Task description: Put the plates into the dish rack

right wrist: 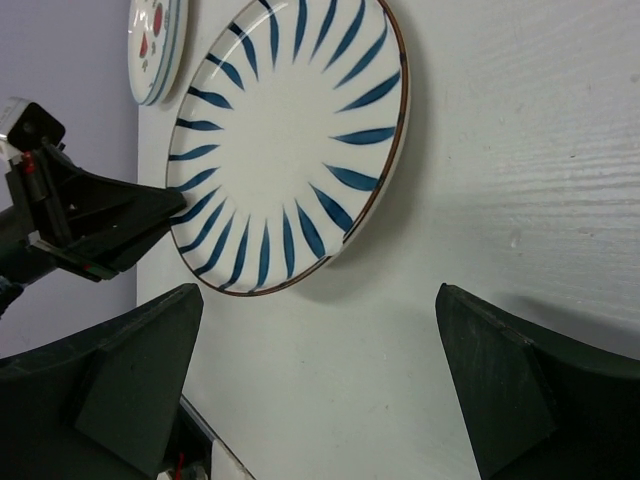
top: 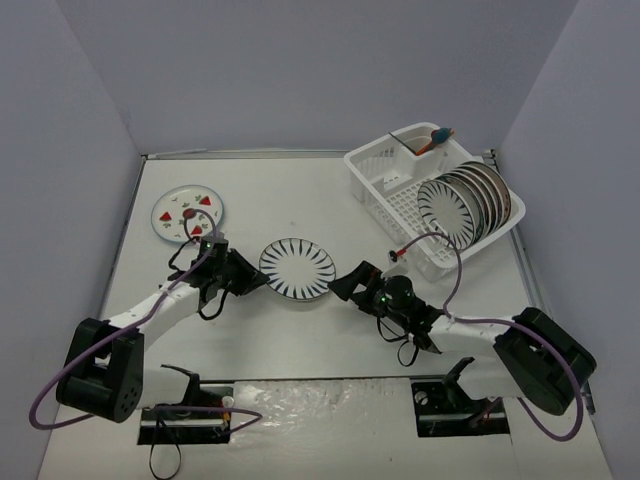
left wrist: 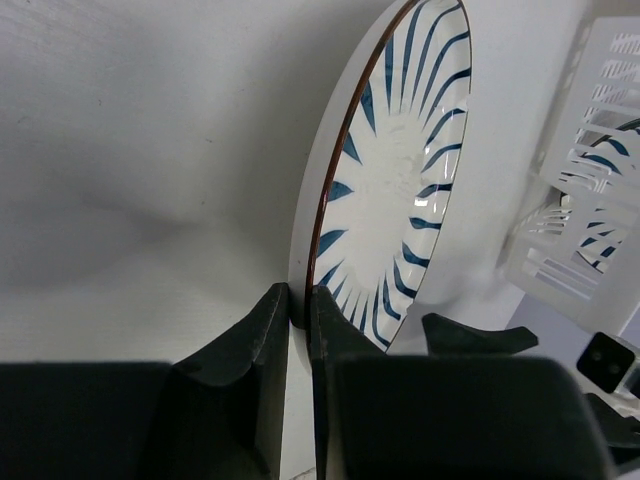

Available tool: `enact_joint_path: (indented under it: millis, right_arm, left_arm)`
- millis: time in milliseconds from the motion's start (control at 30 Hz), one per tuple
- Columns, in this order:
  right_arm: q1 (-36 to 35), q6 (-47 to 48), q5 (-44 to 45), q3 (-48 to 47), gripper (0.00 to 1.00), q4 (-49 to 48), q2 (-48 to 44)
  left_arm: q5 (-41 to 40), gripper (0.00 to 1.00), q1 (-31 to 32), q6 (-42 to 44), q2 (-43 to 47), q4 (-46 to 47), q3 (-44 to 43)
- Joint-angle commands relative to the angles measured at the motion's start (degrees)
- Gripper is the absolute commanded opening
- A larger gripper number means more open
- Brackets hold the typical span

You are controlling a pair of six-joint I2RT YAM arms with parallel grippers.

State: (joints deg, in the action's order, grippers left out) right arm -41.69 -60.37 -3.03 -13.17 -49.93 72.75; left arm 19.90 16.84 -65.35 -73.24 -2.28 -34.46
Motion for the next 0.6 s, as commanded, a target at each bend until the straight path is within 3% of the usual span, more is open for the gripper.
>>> enact_joint_path:
  millis: [0,567]
  right_arm:
    - [-1.6,-5.82,-0.71,-1.76,0.99,-11.67,6.59]
    - [-5.59,-16.2,-0.16,-3.77,0.91,-36.14,29.37]
  left_arm:
    - [3.32,0.0,0.28,-5.97,4.8,8.41,-1.79]
    - [4.04,0.0,0.85,-8.92,6.54,12.03,2.93]
